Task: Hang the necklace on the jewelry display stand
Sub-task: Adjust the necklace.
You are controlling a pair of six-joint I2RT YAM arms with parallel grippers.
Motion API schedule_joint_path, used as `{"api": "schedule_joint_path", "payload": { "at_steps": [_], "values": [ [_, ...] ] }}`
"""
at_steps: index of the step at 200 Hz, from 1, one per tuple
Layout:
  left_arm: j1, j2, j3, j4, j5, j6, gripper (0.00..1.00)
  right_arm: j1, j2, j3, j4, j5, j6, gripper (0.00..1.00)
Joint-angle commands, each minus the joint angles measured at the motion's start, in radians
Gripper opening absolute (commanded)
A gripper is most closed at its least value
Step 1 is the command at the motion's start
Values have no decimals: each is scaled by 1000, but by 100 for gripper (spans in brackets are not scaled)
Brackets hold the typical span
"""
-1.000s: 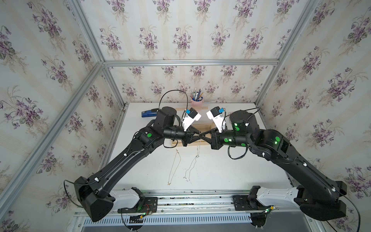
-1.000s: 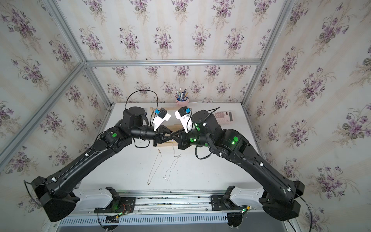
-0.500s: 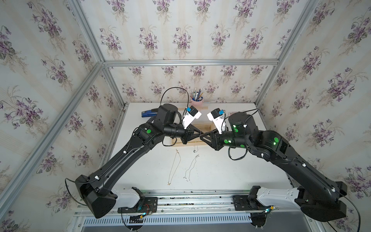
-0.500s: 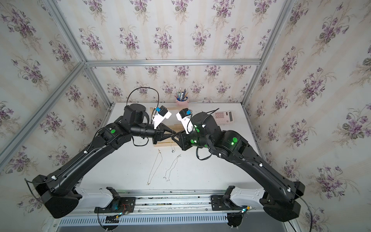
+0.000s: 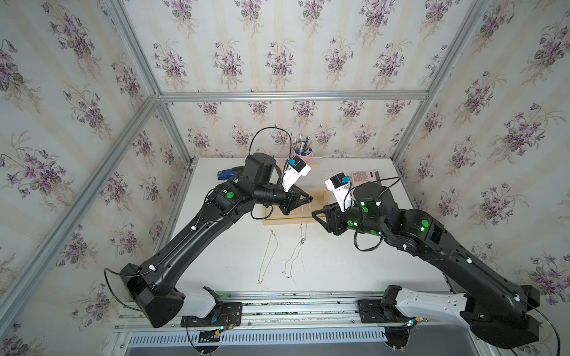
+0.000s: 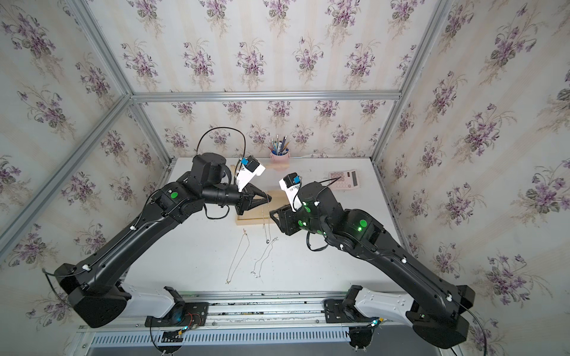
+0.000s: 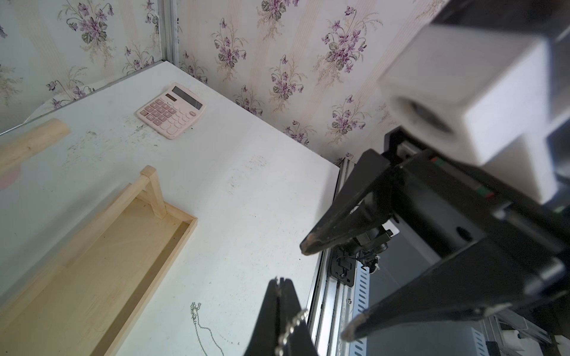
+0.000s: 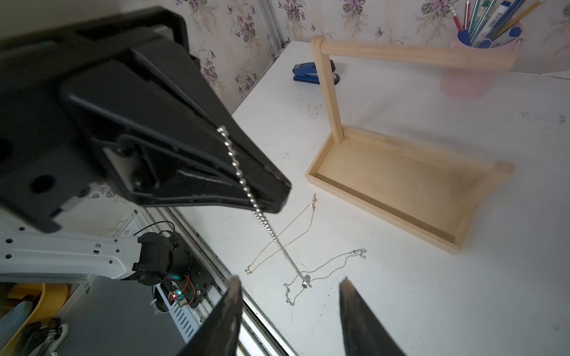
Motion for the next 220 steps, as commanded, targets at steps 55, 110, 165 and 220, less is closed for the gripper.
{"api": "schedule_joint_path", "payload": {
  "at_steps": [55,110,165,220],
  "values": [
    [0,8,32,-47,-17,22,0,0,1,-62,138,24,-22,49],
    [1,12,50,-63,-11,25,0,0,32,-56,171,43,-35,49],
    [0,12,52,-77,-3,32,0,0,44,-77,228,79,-42,48],
    [0,61,75,-104,-29,31,0,0,76,-94,295,161,-56,39]
  ]
}}
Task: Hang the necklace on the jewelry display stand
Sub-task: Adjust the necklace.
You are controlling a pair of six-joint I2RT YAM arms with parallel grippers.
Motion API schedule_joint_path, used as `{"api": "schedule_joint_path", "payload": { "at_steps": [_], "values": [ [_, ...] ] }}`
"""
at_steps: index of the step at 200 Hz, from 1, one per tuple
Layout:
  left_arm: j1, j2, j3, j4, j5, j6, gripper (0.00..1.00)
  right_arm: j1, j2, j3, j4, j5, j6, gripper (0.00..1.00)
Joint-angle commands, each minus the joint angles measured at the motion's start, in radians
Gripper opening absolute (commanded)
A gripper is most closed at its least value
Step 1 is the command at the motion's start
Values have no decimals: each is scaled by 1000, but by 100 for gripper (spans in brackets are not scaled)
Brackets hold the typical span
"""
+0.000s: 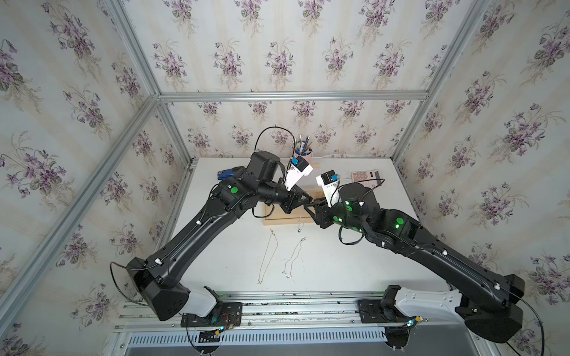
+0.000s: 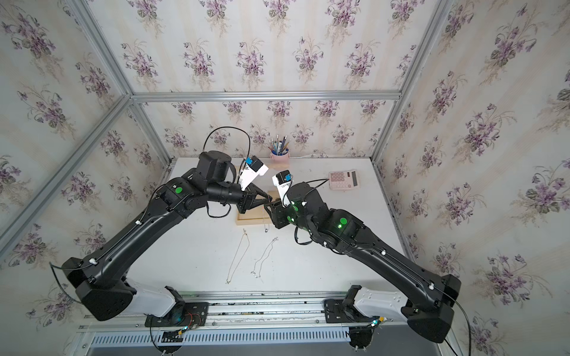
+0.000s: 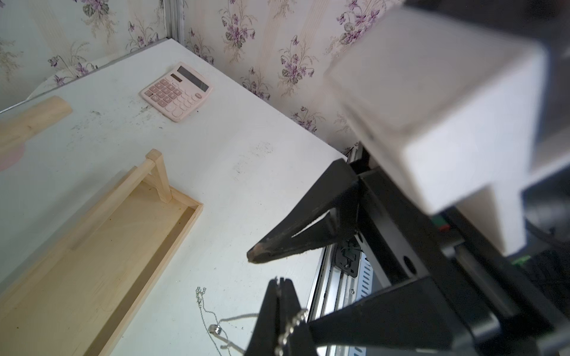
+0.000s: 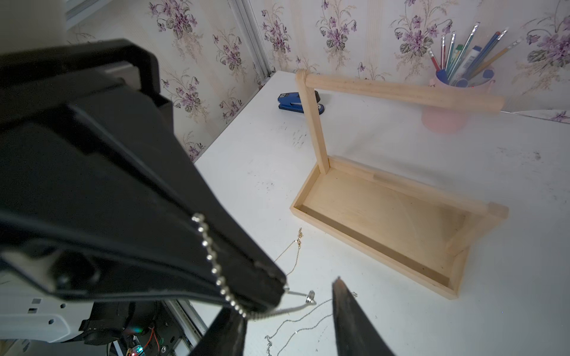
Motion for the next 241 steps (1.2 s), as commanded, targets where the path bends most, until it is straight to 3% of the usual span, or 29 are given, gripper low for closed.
{"api": "schedule_joint_path", "payload": {
  "at_steps": [1,27,64,104,142,241],
  "values": [
    [-1,8,18,-17,-4,11,0,1,11,-5,61,66,-18,39],
    [-1,27,36,-31,-25,23,0,-1,16,-3,87,96,-41,23],
    [-1,44,61,-32,-19,33,0,-2,44,-4,118,136,-80,18],
    [-2,72,115,-58,-34,42,0,-20,76,11,139,171,-118,4],
    [-2,115,177,-78,-78,43,0,-53,87,32,153,227,-184,4],
    [0,383,456,-112,-174,35,0,-265,181,100,285,154,-280,2]
  ]
}}
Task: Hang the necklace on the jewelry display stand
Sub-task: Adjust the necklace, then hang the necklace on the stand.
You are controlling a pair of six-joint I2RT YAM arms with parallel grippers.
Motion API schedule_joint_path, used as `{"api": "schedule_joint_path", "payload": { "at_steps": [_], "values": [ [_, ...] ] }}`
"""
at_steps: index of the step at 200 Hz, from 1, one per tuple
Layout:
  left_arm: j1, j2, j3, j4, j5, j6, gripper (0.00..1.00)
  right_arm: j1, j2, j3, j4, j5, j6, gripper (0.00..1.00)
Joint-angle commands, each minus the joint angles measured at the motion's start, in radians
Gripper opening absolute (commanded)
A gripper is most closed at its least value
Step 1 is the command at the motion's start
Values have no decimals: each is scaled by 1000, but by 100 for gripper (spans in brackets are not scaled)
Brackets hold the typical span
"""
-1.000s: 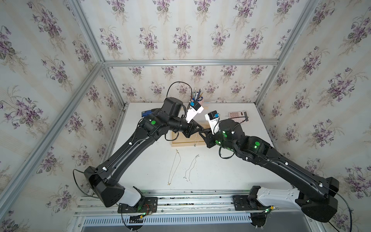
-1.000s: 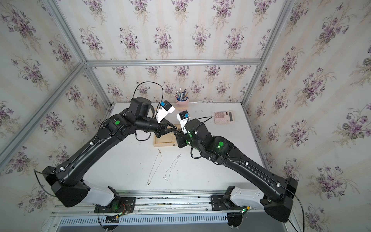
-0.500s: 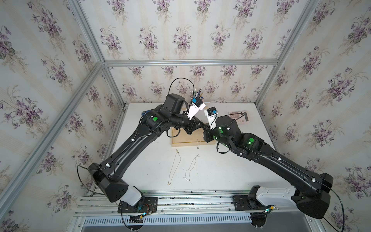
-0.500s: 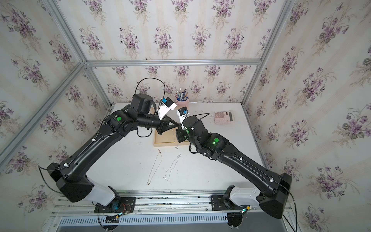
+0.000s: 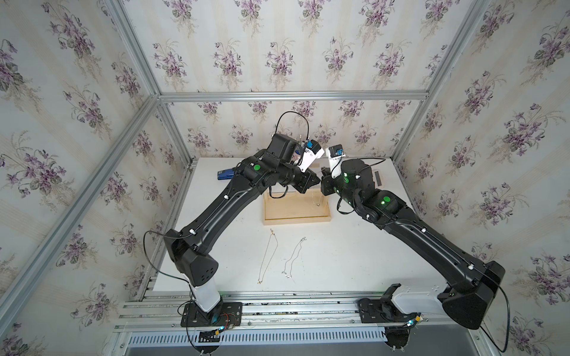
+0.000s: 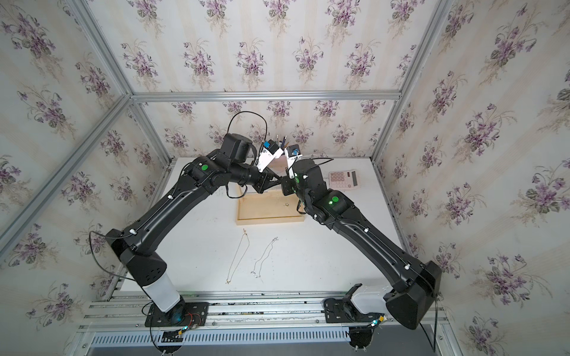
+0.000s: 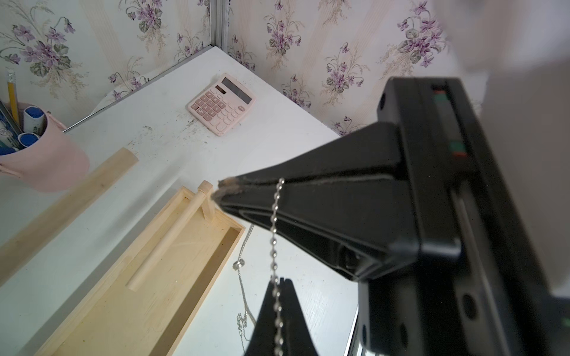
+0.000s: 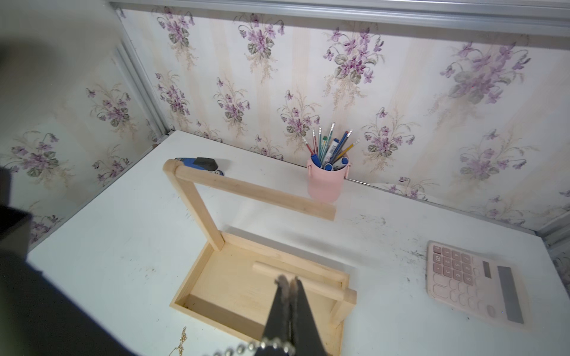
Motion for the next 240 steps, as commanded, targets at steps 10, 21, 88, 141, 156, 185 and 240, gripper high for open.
{"api": "schedule_joint_path", "payload": {
  "at_steps": [10,21,88,141,156,185,240],
  "values": [
    [2,87,103,-19,-34,4,0,-44,28,21,84,-43,-32,2],
    [2,123,152,-28,-37,4,0,-61,41,25,107,-56,-37,2],
    [46,238,301,-2,-22,-39,0,-129,150,110,165,-82,-69,2],
    [87,293,339,45,20,-65,1,-193,215,134,194,-95,-76,2],
    [93,321,364,48,31,-68,1,-200,239,151,202,-83,-86,2],
    [107,365,409,51,46,-71,2,-217,287,187,208,-72,-106,2],
    [125,421,429,104,50,-88,3,-229,394,277,224,-70,-147,1]
  ]
}}
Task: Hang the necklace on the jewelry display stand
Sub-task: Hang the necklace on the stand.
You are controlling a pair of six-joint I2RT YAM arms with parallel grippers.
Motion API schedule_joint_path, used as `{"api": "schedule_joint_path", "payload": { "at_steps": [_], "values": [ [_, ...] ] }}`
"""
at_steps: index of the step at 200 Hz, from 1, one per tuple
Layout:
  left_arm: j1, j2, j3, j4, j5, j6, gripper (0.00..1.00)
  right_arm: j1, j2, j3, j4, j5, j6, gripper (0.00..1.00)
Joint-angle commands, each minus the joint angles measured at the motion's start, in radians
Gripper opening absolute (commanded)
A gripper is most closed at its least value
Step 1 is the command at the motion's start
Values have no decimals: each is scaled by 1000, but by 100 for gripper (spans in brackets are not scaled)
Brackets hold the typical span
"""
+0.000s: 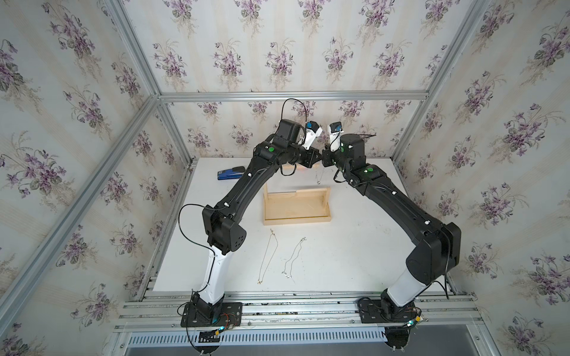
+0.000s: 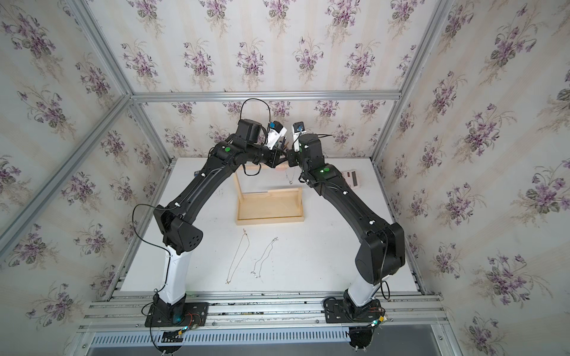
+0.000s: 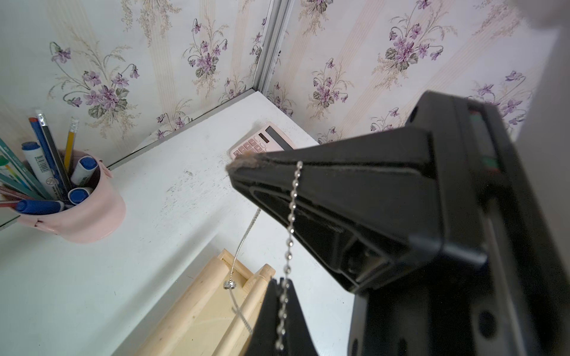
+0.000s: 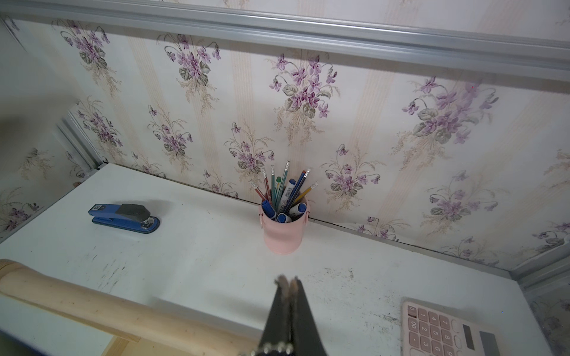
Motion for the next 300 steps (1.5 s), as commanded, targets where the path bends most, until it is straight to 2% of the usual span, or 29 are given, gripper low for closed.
{"api": "schedule_joint_path", "payload": {
  "at_steps": [1,47,103,155,218,227,300],
  "values": [
    [6,16,15,22,4,-10,3,-5,39,39,42,35,-29,1],
    [38,43,18,37,-10,-57,3,-19,136,104,44,11,-48,1],
    [58,24,-13,-3,-43,-46,3,-19,219,189,28,-79,-36,0],
    [78,-34,-111,-1,-85,-58,1,-4,285,315,-65,-178,-14,1],
    [116,-173,-328,34,-113,-72,2,64,355,414,-156,-193,-63,2],
    [119,-189,-350,27,-124,-65,2,111,361,420,-164,-187,-73,2],
    [147,-294,-495,3,-180,-48,5,181,434,506,-237,-174,-119,2]
  ]
}}
